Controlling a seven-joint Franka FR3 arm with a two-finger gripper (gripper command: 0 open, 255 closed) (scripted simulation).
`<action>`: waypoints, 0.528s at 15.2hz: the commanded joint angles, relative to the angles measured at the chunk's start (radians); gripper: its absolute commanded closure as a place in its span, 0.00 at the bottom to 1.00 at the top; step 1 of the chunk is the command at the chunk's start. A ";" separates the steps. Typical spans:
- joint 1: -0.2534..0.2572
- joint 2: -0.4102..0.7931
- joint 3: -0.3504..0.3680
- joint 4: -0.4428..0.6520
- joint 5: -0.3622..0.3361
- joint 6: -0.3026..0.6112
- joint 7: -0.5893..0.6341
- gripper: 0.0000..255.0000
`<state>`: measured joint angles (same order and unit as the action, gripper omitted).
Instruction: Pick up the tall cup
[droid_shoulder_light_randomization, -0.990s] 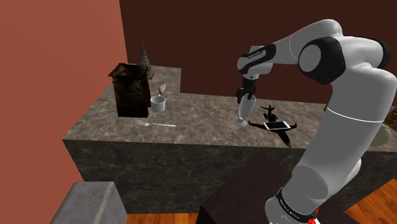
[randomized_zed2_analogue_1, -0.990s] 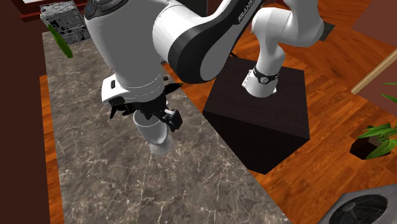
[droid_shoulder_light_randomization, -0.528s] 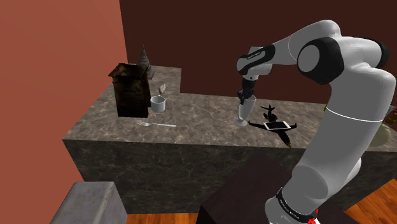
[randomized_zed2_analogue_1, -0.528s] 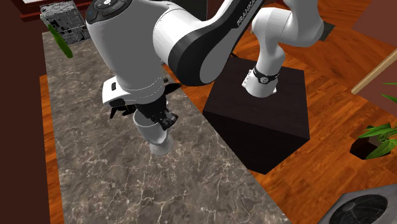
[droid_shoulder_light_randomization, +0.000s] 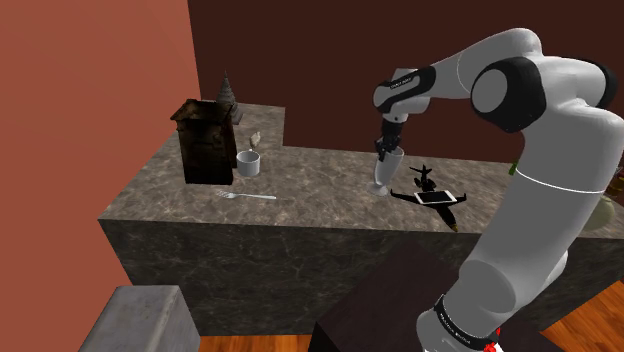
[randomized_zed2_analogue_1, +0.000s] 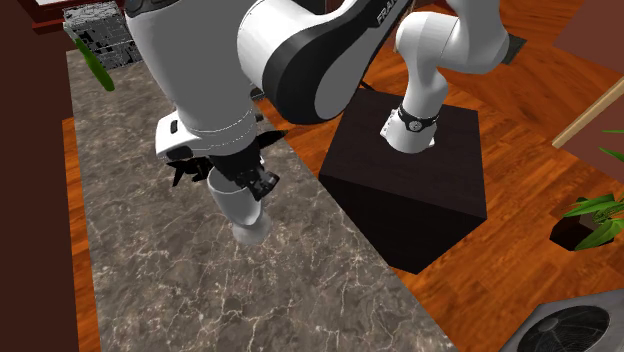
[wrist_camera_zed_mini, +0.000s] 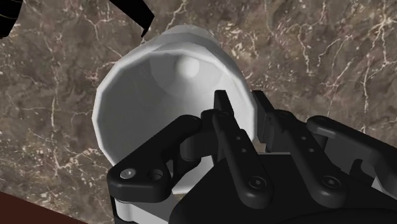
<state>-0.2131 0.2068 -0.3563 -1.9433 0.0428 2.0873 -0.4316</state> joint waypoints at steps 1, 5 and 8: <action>0.001 -0.011 -0.001 0.015 -0.004 -0.025 0.002 1.00; 0.003 -0.031 -0.003 0.045 -0.013 -0.074 0.007 1.00; 0.004 -0.045 -0.004 0.070 -0.018 -0.111 0.010 1.00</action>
<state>-0.2109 0.1681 -0.3608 -1.8820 0.0267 1.9899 -0.4254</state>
